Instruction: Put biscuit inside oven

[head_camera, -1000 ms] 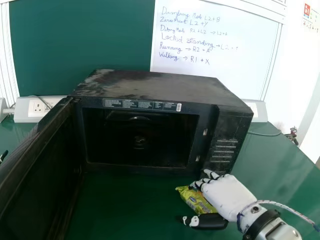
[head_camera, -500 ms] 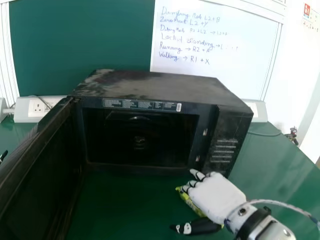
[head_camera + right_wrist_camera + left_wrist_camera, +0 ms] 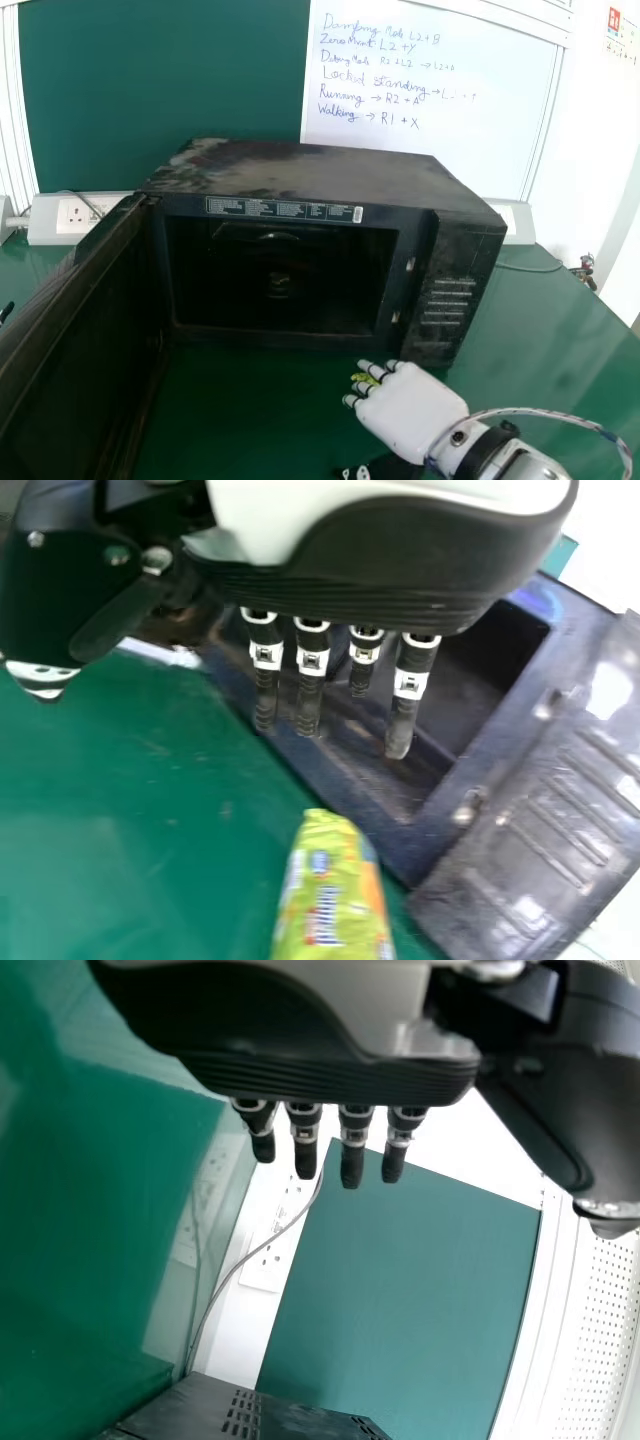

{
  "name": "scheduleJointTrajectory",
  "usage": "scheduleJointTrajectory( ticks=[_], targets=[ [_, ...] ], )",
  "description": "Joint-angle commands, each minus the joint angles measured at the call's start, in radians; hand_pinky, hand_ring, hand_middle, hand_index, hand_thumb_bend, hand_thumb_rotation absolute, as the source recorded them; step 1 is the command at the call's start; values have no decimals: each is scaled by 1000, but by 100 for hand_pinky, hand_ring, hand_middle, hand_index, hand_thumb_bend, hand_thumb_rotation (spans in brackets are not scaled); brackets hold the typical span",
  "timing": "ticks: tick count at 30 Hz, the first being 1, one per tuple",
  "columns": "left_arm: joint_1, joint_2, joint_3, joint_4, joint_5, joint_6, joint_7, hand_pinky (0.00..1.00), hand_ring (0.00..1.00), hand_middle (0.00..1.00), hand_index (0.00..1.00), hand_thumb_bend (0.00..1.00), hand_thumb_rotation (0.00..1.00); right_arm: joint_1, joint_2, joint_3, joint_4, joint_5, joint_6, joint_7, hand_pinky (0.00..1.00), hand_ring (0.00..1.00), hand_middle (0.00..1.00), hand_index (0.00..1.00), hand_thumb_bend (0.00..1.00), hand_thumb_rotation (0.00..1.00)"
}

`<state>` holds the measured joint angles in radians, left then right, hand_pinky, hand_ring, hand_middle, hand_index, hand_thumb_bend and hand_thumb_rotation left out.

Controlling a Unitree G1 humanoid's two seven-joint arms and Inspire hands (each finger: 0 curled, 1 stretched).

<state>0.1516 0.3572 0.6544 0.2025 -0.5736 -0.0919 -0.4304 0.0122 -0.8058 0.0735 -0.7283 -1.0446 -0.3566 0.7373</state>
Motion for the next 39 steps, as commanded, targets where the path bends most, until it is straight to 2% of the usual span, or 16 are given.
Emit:
scheduleJointTrajectory(
  ticks=[1, 2, 4, 8, 13, 22, 25, 29, 34, 36, 39],
  targets=[
    [0, 13, 12, 2, -6, 1, -5, 80, 84, 87, 91, 91, 71, -6, 7, 9, 20, 17, -20, -28, 73, 81, 84, 79, 87, 34],
    [1, 13, 11, 1, -5, -1, -5, 80, 84, 86, 91, 91, 71, -7, 5, 14, 28, 22, -26, -29, 73, 80, 84, 78, 86, 33],
    [0, 14, 13, 2, -11, 2, -10, 80, 84, 87, 91, 91, 71, -14, 7, 27, 43, 25, -28, -15, 71, 80, 83, 77, 90, 39],
    [1, 17, 15, 7, -11, -1, -15, 80, 84, 87, 91, 91, 71, -33, 34, 62, 75, 23, 10, 46, 72, 82, 85, 78, 93, 45],
    [5, 17, 16, 2, -9, 1, -14, 80, 84, 87, 91, 90, 72, -54, 54, 86, 127, 19, 12, 30, 70, 81, 84, 77, 98, 45],
    [5, 15, 18, 3, -11, 0, -18, 80, 84, 86, 92, 90, 71, -69, 69, 104, 151, 2, 19, 33, 68, 80, 84, 76, 99, 45],
    [8, 14, 19, -5, -15, 5, -17, 80, 84, 86, 91, 90, 71, -68, 60, 89, 127, 13, 22, 43, 70, 81, 85, 79, 100, 49],
    [8, 15, 18, -4, -10, -1, -16, 79, 84, 86, 91, 91, 71, -67, 58, 38, 77, 41, 64, 71, 74, 84, 86, 84, 98, 49],
    [9, 16, 19, -3, -12, -3, -22, 79, 84, 86, 91, 91, 71, -67, 35, -49, 38, 45, 95, 67, 70, 80, 85, 86, 95, 58],
    [8, 17, 19, 1, -14, -6, -28, 79, 84, 86, 91, 91, 71, -73, 38, -77, 40, 70, 138, 102, 65, 78, 84, 86, 95, 59],
    [6, 16, 20, 3, -15, -6, -28, 79, 84, 86, 91, 91, 70, -91, 50, -92, 55, 122, 235, 199, 66, 82, 88, 88, 97, 54]
  ],
)
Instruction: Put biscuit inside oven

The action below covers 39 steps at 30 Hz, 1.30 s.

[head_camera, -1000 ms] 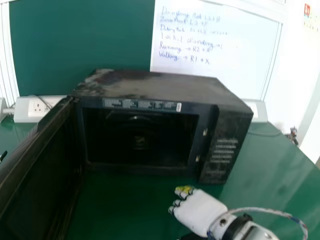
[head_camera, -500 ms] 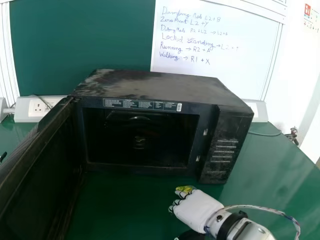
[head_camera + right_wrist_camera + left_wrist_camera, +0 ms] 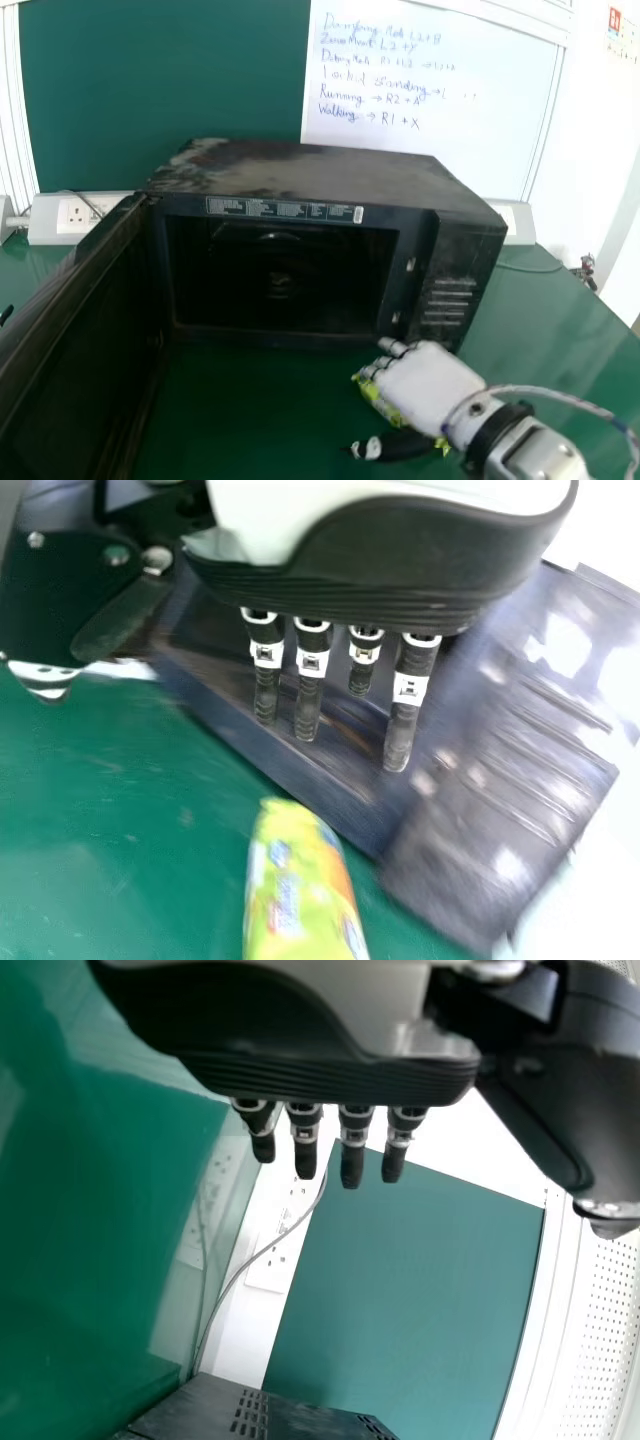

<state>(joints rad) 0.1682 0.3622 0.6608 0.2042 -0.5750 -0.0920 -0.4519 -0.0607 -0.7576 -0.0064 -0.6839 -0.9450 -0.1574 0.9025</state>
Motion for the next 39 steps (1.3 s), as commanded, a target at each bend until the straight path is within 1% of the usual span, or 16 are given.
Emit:
scheduleJointTrajectory(
  ticks=[1, 4, 8, 13, 16, 18, 20, 24, 26, 27, 31, 39],
  targets=[
    [-11, 12, 14, 4, -11, -8, -7, 79, 84, 86, 92, 90, 71, -21, -2, -10, 16, 28, 51, 49, 65, 82, 88, 88, 98, 53],
    [-8, 12, 13, 0, -7, -11, -4, 79, 84, 86, 92, 90, 71, -23, 4, 11, 28, 13, 99, 86, 67, 83, 90, 92, 100, 53],
    [-5, 12, 11, -6, -1, -9, 1, 80, 85, 86, 92, 90, 73, -9, 17, 29, 54, -15, 129, 66, 68, 83, 92, 93, 100, 54],
    [-3, 11, 11, -16, -5, -1, 7, 79, 84, 86, 91, 91, 71, 11, 45, 35, 66, -15, 191, 69, 72, 87, 96, 99, 100, 60],
    [-4, 11, 11, -17, -7, 1, 9, 79, 84, 86, 91, 91, 71, 27, 57, 41, 66, -43, 216, 53, 73, 87, 96, 100, 100, 67],
    [-5, 11, 12, -18, -11, 8, 10, 79, 84, 86, 91, 91, 71, 33, 70, 42, 60, -56, 243, 59, 76, 90, 98, 100, 100, 68],
    [-5, 12, 12, -17, -11, 7, 9, 79, 84, 87, 91, 90, 71, 37, 76, 43, 57, -59, 261, 64, 77, 90, 98, 100, 100, 70],
    [-1, 13, 12, -21, -10, 7, 9, 80, 85, 87, 92, 89, 71, 46, 84, 46, 53, -51, 291, 72, 78, 90, 100, 100, 100, 69],
    [2, 12, 13, -30, -12, 12, 13, 79, 85, 87, 92, 90, 72, 55, 99, 40, 53, -34, 312, 68, 74, 89, 100, 100, 100, 68],
    [4, 11, 13, -33, -15, 14, 11, 80, 85, 87, 92, 90, 72, 59, 107, 36, 51, -27, 324, 67, 73, 89, 100, 100, 100, 65],
    [8, 15, 13, -33, -19, 13, 5, 80, 85, 87, 92, 91, 72, 74, 126, 36, 44, -23, 359, 53, 67, 88, 100, 100, 100, 61],
    [14, 16, 15, -47, -27, 30, 13, 80, 85, 87, 92, 90, 72, 80, 125, 40, 42, -14, 372, 37, 72, 90, 100, 100, 100, 58]
  ],
)
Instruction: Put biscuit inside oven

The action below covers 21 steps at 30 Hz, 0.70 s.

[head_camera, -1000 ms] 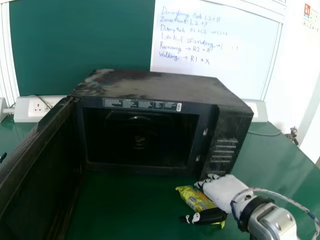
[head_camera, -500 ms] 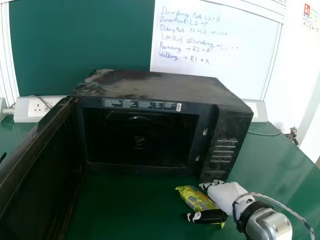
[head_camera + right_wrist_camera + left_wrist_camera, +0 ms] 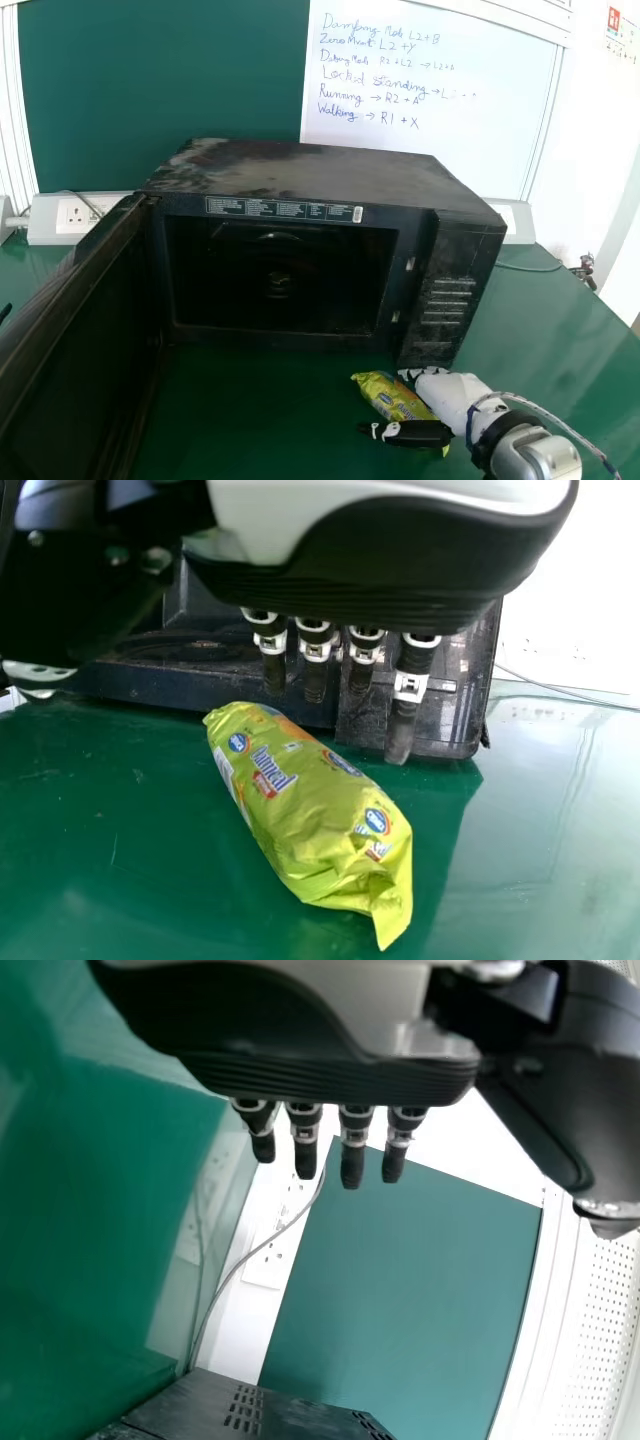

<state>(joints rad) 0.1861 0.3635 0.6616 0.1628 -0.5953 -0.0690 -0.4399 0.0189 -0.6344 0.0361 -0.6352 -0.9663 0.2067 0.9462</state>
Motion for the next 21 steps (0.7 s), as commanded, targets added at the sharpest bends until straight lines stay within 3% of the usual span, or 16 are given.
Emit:
scheduleJointTrajectory(
  ticks=[1, 15, 21],
  targets=[
    [-6, 15, 14, -1, -7, 4, -1, 80, 85, 87, 92, 91, 71, 0, 3, -3, -9, 9, 10, -7, 70, 90, 100, 100, 100, 58],
    [-3, 20, 14, 1, -10, 5, -2, 82, 86, 87, 92, 92, 71, 24, 13, -7, -14, 19, 29, -46, 70, 90, 100, 100, 100, 60],
    [-6, 22, 15, 3, -13, 8, 1, 82, 86, 88, 93, 92, 71, 18, 25, -50, -9, 122, 90, -32, 74, 88, 99, 100, 100, 67]
  ],
)
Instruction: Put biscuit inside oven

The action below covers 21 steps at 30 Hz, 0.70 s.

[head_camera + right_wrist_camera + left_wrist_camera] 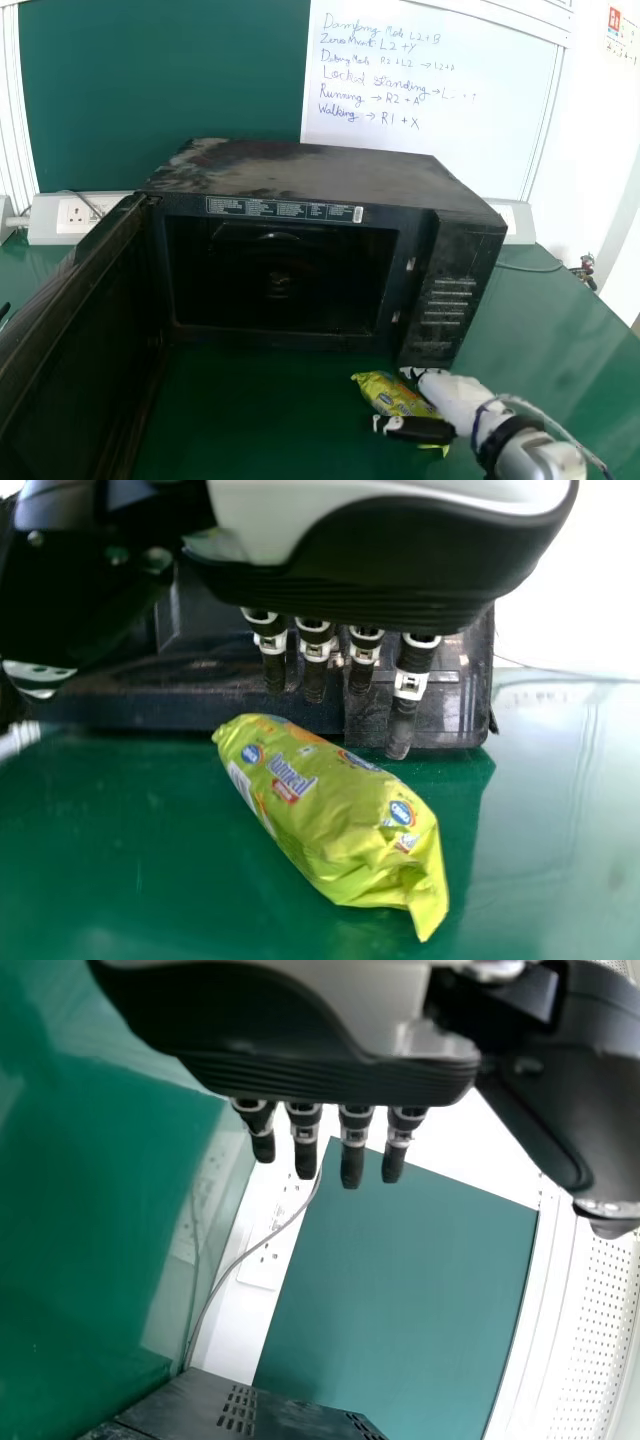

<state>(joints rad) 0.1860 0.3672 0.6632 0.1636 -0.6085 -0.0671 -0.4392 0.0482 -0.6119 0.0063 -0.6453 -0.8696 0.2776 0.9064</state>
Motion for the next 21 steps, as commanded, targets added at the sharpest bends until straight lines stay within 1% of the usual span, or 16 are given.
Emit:
scheduleJointTrajectory(
  ticks=[1, 4, 7, 9, 10, 15, 16, 18, 19, 21],
  targets=[
    [-6, 19, 13, 1, 1, 6, 1, 82, 86, 88, 93, 91, 71, -16, -3, -32, -3, 50, 37, 24, 74, 88, 99, 100, 100, 67],
    [-8, 20, 14, 1, -5, 7, -3, 83, 86, 88, 93, 91, 70, -35, -41, -67, -22, 116, 69, 68, 73, 88, 98, 100, 100, 67],
    [-8, 20, 13, 1, 1, 5, 1, 83, 86, 88, 93, 91, 70, -49, -99, -110, -28, 180, 49, 81, 75, 90, 97, 100, 100, 70],
    [-6, 18, 12, -7, 0, 11, 6, 83, 87, 88, 94, 90, 71, -60, -130, -143, -32, 215, 51, 81, 77, 90, 96, 100, 97, 69],
    [-4, 17, 11, -13, 0, 14, 8, 83, 87, 88, 93, 89, 71, -65, -147, -161, -31, 231, 51, 80, 77, 90, 95, 100, 93, 67],
    [1, 12, 8, -29, -1, 22, 20, 83, 86, 88, 93, 88, 72, -103, -249, -234, 14, 321, 50, 100, 72, 85, 92, 96, 76, 48],
    [2, 12, 8, -30, -1, 22, 20, 83, 87, 88, 93, 88, 72, -108, -265, -243, 26, 340, 44, 101, 72, 84, 91, 95, 68, 39],
    [3, 13, 7, -30, 2, 20, 18, 84, 87, 88, 93, 88, 72, -110, -293, -253, 46, 371, 33, 96, 72, 84, 91, 94, 63, 32],
    [3, 13, 7, -31, 2, 20, 16, 83, 87, 88, 93, 88, 72, -105, -302, -257, 56, 384, 14, 84, 71, 82, 90, 93, 59, 24],
    [4, 15, 6, -32, 6, 17, 15, 84, 87, 88, 94, 88, 73, -91, -317, -264, 77, 399, -44, 48, 74, 84, 88, 91, 54, 11]
  ],
)
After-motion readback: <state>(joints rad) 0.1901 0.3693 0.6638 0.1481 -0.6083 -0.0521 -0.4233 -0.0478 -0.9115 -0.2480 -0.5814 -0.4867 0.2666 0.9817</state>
